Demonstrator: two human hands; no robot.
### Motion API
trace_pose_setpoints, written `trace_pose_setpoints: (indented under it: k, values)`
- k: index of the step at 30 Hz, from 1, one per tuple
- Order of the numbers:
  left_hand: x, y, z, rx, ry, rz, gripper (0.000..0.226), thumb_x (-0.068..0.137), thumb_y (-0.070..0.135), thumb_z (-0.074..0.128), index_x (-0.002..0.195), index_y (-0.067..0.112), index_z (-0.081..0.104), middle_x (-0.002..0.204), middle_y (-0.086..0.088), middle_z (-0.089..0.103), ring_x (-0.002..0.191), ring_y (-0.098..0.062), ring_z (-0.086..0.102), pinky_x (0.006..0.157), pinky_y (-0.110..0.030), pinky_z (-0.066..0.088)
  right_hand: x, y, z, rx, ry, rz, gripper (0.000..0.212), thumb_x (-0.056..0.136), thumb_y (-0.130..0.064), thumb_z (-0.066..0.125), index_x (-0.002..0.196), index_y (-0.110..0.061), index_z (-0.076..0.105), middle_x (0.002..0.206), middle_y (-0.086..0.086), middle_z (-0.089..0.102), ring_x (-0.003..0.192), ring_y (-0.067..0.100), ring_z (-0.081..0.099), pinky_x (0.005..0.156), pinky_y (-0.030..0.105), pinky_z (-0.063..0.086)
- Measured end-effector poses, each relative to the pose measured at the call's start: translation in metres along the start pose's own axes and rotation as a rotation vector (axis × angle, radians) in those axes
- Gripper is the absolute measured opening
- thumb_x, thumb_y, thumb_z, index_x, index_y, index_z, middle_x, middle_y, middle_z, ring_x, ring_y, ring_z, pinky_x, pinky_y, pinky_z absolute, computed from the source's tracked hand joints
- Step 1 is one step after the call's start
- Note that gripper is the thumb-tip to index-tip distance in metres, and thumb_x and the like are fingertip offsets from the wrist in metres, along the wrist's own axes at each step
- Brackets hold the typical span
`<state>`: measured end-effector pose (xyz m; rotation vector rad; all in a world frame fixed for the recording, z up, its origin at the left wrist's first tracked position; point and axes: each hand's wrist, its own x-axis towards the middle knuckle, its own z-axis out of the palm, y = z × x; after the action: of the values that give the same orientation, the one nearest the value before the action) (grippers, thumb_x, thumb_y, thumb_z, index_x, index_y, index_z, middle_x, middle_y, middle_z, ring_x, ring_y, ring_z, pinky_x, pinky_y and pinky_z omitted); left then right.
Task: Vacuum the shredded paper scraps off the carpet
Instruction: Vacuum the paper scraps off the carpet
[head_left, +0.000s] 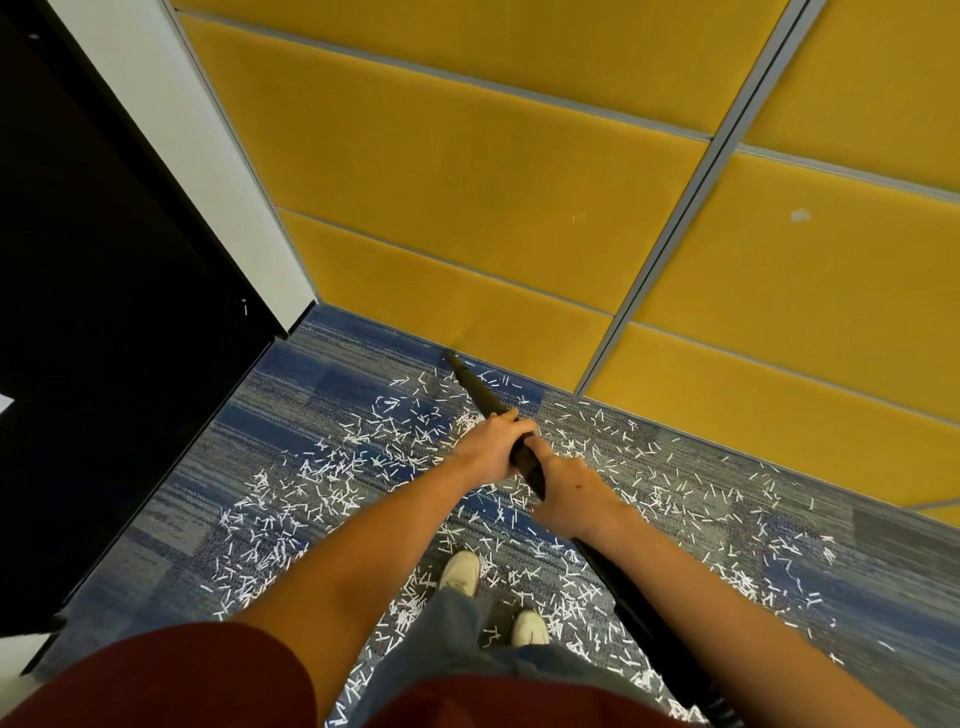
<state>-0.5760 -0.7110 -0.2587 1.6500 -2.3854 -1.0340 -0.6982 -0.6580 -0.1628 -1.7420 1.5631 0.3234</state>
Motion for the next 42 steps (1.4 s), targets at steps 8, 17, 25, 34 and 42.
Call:
trace_pose_setpoints:
  k: [8,17,25,34,42]
  values:
    - [-0.004,0.013,0.011,0.024,0.020,0.042,0.039,0.075,0.001,0.069,0.107,0.020,0.056,0.108,-0.006,0.055,0.093,-0.029,0.060,0.082,-0.046,0.052,-0.013,0.011,0.004,-0.032,-0.010,0.033,0.077,0.082,-0.004,0.060,0.144,-0.024,0.019,0.092,0.005,0.051,0.083,0.025,0.059,0.069,0.031,0.054]
    - [-0.001,0.033,0.016,0.055,-0.004,0.069,0.039,0.077,0.000,0.067,0.111,0.017,0.057,0.110,-0.009,0.054,0.094,-0.033,0.059,0.078,-0.042,0.051,-0.026,0.026,-0.002,-0.017,-0.007,0.065,0.078,0.085,-0.004,0.057,0.146,-0.025,0.016,0.094,0.005,0.047,0.082,0.024,0.056,0.067,0.030,0.051]
    - [0.003,0.071,0.038,0.102,-0.023,0.115,0.042,0.077,0.003,0.069,0.115,0.016,0.056,0.108,-0.010,0.056,0.094,-0.031,0.059,0.075,-0.037,0.047,-0.050,0.063,-0.002,-0.015,-0.004,0.092,0.079,0.083,-0.006,0.059,0.146,-0.027,0.017,0.098,0.007,0.049,0.082,0.024,0.057,0.071,0.033,0.055]
    - [-0.006,0.056,0.030,0.140,0.063,0.091,0.037,0.078,0.009,0.066,0.113,0.017,0.058,0.107,-0.008,0.058,0.091,-0.031,0.060,0.077,-0.038,0.048,-0.048,0.050,-0.002,-0.041,-0.004,-0.020,0.074,0.084,-0.003,0.057,0.144,-0.024,0.019,0.094,0.005,0.050,0.084,0.025,0.059,0.068,0.031,0.052]
    - [-0.002,0.031,0.010,0.067,0.055,0.013,0.030,0.079,0.004,0.064,0.106,0.015,0.058,0.104,-0.009,0.055,0.088,-0.033,0.060,0.076,-0.044,0.051,-0.020,0.027,-0.007,-0.047,0.002,-0.058,0.075,0.083,0.002,0.054,0.146,-0.022,0.020,0.093,0.006,0.049,0.080,0.025,0.057,0.069,0.032,0.054]
